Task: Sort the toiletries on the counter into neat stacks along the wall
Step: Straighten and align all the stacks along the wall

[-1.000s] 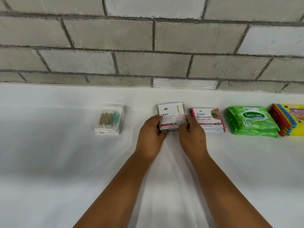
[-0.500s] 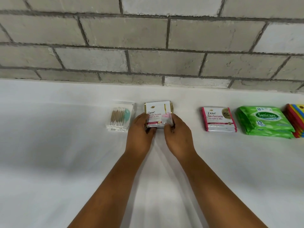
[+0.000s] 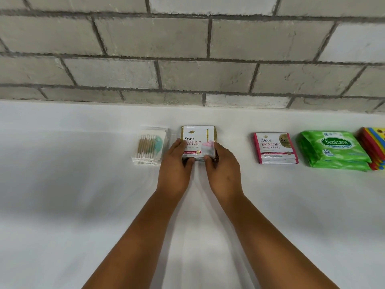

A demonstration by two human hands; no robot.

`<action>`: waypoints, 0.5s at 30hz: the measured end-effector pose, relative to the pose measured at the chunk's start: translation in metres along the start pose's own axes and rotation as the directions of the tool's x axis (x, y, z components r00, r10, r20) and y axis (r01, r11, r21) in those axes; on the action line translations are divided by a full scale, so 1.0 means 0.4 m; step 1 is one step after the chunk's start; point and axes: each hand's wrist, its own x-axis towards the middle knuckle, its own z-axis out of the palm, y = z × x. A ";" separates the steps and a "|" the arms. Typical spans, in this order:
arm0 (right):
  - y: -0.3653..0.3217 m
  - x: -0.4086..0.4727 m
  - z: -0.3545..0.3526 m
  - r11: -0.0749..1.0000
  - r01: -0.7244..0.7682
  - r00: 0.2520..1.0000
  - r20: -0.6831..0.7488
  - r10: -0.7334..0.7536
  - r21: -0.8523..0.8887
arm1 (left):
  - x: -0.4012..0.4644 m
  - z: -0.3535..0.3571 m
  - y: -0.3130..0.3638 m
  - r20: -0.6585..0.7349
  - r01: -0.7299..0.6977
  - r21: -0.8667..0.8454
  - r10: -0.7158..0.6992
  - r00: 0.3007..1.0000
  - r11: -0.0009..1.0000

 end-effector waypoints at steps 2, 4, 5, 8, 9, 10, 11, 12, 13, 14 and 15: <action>0.000 0.001 -0.002 1.000 0.006 1.000 -0.004 -0.006 0.005 | -0.001 0.002 0.000 0.005 -0.004 0.063 0.003 1.000 0.998; -0.002 -0.008 -0.017 0.999 0.028 0.999 -0.031 -0.028 0.028 | -0.014 0.006 0.005 0.005 0.007 0.130 -0.008 1.000 0.991; 0.000 -0.016 -0.026 0.999 0.033 0.998 -0.052 -0.031 0.037 | -0.024 0.009 0.010 -0.011 0.014 0.156 -0.012 1.000 0.988; 0.020 -0.045 -0.066 0.999 0.022 0.992 -0.125 -0.017 0.037 | -0.070 0.018 0.043 -0.138 -0.010 0.178 0.035 0.990 0.984; 0.035 -0.051 -0.085 0.999 0.032 0.987 -0.156 -0.028 0.020 | -0.085 0.026 0.061 -0.189 -0.051 0.180 0.085 0.978 0.982; 0.053 -0.054 -0.106 0.999 0.047 0.980 -0.193 -0.049 -0.012 | -0.096 0.039 0.079 -0.231 -0.104 0.185 0.147 0.962 0.977; 0.072 -0.054 -0.128 0.997 0.061 0.971 -0.228 -0.070 -0.048 | -0.104 0.054 0.096 -0.257 -0.156 0.190 0.202 0.945 0.969; 0.092 -0.055 -0.155 0.995 0.067 0.964 -0.254 -0.085 -0.077 | -0.112 0.074 0.115 -0.263 -0.195 0.189 0.241 0.934 0.962; 0.114 -0.054 -0.180 0.993 0.062 0.958 -0.274 -0.086 -0.096 | -0.118 0.095 0.133 -0.257 -0.225 0.183 0.267 0.929 0.957; 0.137 -0.054 -0.207 0.993 0.046 0.951 -0.298 -0.077 -0.108 | -0.122 0.119 0.151 -0.238 -0.248 0.162 0.282 0.929 0.955; 0.160 -0.051 -0.231 0.994 0.018 0.945 -0.324 -0.052 -0.108 | -0.125 0.145 0.168 -0.206 -0.264 0.122 0.284 0.936 0.957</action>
